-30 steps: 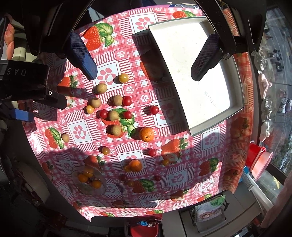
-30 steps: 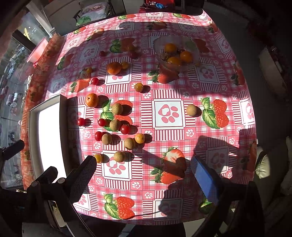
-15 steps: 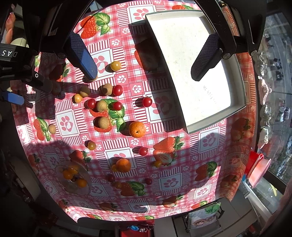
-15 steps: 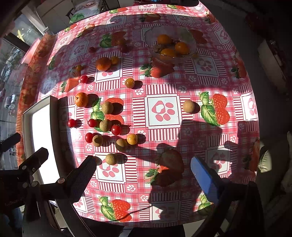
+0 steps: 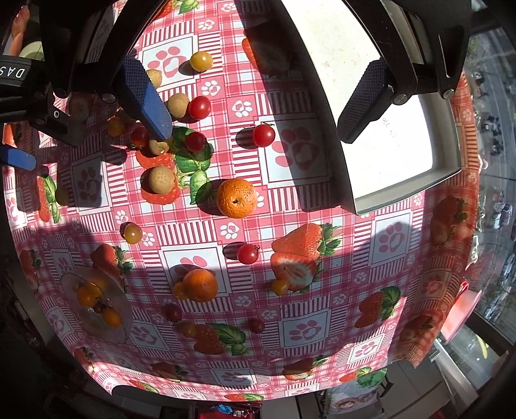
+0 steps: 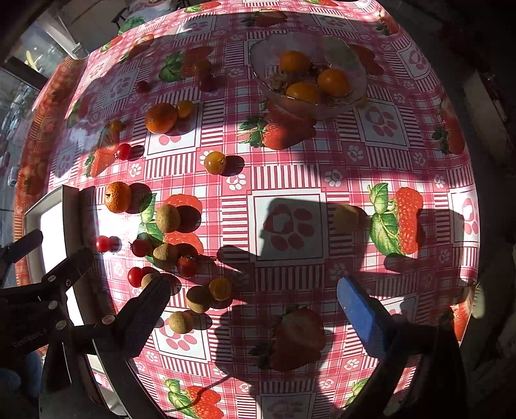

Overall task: Organize fruits
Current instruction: 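Grasp the tangerine with the left tool while the right tool grasps a yellow tomato, then carry both fruits over the white tray and open both tools to drop them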

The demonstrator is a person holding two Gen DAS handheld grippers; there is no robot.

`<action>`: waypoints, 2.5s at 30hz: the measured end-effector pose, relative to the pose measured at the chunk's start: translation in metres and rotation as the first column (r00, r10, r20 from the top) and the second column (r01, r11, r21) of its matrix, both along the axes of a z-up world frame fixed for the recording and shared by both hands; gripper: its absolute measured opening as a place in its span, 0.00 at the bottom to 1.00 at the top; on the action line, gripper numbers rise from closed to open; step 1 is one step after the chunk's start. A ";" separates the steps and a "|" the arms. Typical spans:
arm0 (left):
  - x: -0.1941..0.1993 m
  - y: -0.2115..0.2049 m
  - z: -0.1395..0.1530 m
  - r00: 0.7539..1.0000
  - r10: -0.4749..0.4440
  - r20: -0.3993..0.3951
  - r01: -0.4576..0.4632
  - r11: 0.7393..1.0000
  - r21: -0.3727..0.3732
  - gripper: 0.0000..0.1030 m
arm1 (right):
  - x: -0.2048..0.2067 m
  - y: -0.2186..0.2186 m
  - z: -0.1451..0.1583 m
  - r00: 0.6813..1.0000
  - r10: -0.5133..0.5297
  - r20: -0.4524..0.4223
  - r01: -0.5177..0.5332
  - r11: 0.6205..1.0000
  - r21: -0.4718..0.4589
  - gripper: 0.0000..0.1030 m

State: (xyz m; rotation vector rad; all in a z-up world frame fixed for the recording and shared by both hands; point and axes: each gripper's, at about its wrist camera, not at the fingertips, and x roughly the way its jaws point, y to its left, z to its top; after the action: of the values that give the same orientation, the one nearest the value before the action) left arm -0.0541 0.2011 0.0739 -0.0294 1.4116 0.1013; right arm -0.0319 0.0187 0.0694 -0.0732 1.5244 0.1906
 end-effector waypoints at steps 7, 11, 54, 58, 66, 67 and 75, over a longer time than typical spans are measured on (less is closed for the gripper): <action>0.027 0.002 -0.029 0.999 0.011 0.035 -0.011 1.000 0.013 1.00 | 0.039 0.009 -0.027 1.000 -0.017 0.014 0.017 1.000 0.018 1.00; 0.037 0.004 -0.044 0.999 0.009 0.031 -0.010 1.000 0.024 1.00 | 0.059 0.018 -0.042 0.999 -0.027 0.025 0.026 0.999 0.035 1.00; -0.068 0.041 0.014 0.985 0.103 0.136 -0.093 0.992 -0.082 0.37 | -0.028 0.081 0.027 0.978 0.183 0.097 -0.199 0.961 0.194 0.22; -0.103 0.060 0.016 0.982 0.144 0.123 -0.135 0.988 -0.073 0.37 | -0.058 0.109 0.033 0.967 0.242 0.085 -0.254 0.944 0.210 0.22; -0.169 0.105 -0.009 0.975 0.216 0.057 -0.217 0.976 0.001 0.37 | -0.121 0.183 0.022 0.921 0.387 0.035 -0.384 0.890 0.245 0.22; -0.174 0.111 -0.013 0.972 0.230 0.045 -0.230 0.973 0.009 0.37 | -0.128 0.191 0.018 0.914 0.404 0.027 -0.397 0.883 0.251 0.22; -0.198 0.143 -0.049 0.955 0.295 -0.029 -0.294 0.955 0.037 0.37 | -0.161 0.247 -0.031 0.861 0.505 -0.062 -0.481 0.848 0.222 0.22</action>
State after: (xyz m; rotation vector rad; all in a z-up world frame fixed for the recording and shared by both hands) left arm -0.2525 0.3446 0.0253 -0.2131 1.4320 0.3736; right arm -0.1927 0.2662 0.0388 -0.3024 1.5727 0.7744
